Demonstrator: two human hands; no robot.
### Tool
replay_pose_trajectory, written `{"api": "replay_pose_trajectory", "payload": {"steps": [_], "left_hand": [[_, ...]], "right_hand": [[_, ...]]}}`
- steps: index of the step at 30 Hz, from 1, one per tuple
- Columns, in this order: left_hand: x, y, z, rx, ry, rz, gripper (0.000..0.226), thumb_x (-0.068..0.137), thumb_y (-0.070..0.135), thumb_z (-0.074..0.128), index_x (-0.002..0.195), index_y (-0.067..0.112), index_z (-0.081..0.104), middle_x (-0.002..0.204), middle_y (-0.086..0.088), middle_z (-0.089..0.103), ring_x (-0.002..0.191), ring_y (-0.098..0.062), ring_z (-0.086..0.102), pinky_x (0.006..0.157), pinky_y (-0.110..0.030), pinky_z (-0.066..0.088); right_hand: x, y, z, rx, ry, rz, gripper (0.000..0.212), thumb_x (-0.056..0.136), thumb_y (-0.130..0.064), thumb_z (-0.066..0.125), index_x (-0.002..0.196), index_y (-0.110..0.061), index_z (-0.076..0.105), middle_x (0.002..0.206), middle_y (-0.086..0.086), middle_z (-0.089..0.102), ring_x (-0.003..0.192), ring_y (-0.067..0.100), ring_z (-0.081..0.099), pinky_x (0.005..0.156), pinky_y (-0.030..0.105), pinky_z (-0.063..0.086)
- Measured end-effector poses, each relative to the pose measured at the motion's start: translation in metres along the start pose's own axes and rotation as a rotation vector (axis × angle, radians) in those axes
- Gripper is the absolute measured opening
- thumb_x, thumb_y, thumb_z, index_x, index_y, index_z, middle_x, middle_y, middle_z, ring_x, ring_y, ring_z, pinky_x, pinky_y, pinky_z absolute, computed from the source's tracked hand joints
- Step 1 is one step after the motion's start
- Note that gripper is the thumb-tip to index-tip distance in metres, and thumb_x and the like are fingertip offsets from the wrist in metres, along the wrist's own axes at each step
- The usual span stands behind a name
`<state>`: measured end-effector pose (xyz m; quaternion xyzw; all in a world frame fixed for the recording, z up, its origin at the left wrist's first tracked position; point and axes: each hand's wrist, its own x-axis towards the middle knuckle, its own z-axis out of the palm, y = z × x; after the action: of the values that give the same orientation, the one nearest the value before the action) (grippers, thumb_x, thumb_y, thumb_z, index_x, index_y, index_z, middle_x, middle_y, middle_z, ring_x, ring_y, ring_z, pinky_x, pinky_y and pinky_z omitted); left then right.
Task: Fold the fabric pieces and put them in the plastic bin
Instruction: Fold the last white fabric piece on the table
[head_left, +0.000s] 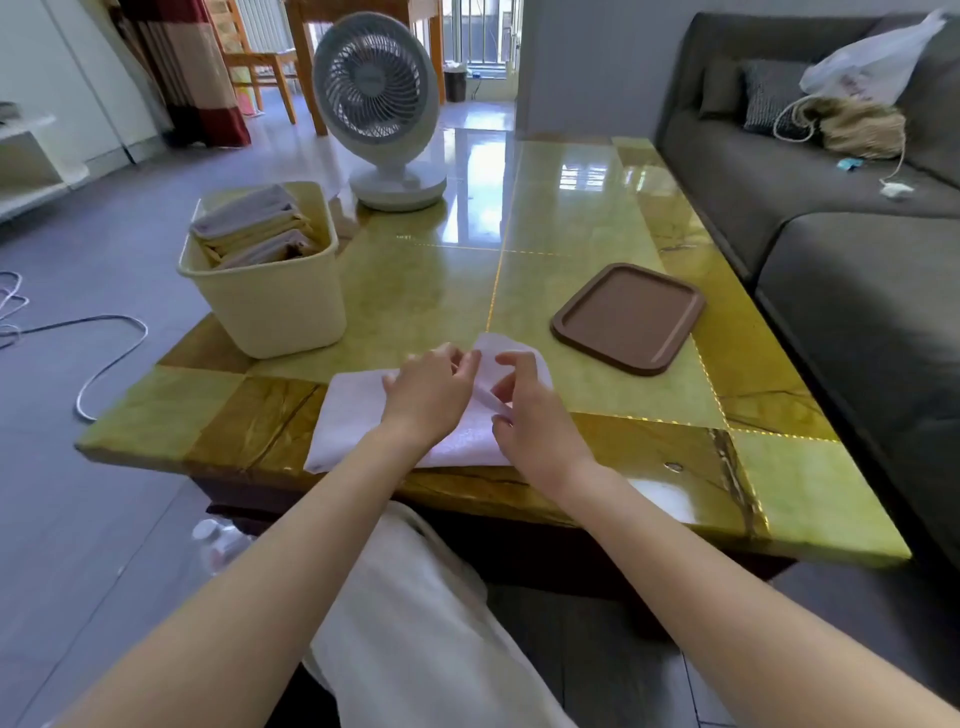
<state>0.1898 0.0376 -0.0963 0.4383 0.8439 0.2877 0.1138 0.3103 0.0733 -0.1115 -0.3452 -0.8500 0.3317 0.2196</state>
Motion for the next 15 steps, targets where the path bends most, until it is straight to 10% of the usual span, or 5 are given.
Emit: {"api": "replay_pose_trajectory", "payload": {"steps": [6,15], "left_hand": [[-0.001,-0.017,0.008,-0.049,-0.191,-0.156,0.023,0.082,0.028,0.061,0.095,0.02,0.043,0.089,0.005,0.059,0.1,-0.02,0.056,0.087,-0.035,0.034],[-0.004,-0.027,0.013,0.097,-0.184,-0.079,0.029,0.087,0.01,0.042,0.108,0.026,0.054,0.111,-0.005,0.061,0.119,-0.028,0.041,0.094,-0.044,0.03]], "right_hand": [[-0.007,0.007,0.012,-0.055,-0.116,0.003,0.052,0.087,0.004,0.043,0.134,-0.014,0.03,0.117,0.005,0.056,0.108,0.022,0.057,0.091,0.033,0.049],[-0.015,0.033,0.006,-0.345,-0.047,0.026,0.047,0.086,0.009,0.04,0.127,-0.012,0.046,0.127,0.007,0.046,0.117,0.025,0.042,0.096,0.036,0.042]]}}
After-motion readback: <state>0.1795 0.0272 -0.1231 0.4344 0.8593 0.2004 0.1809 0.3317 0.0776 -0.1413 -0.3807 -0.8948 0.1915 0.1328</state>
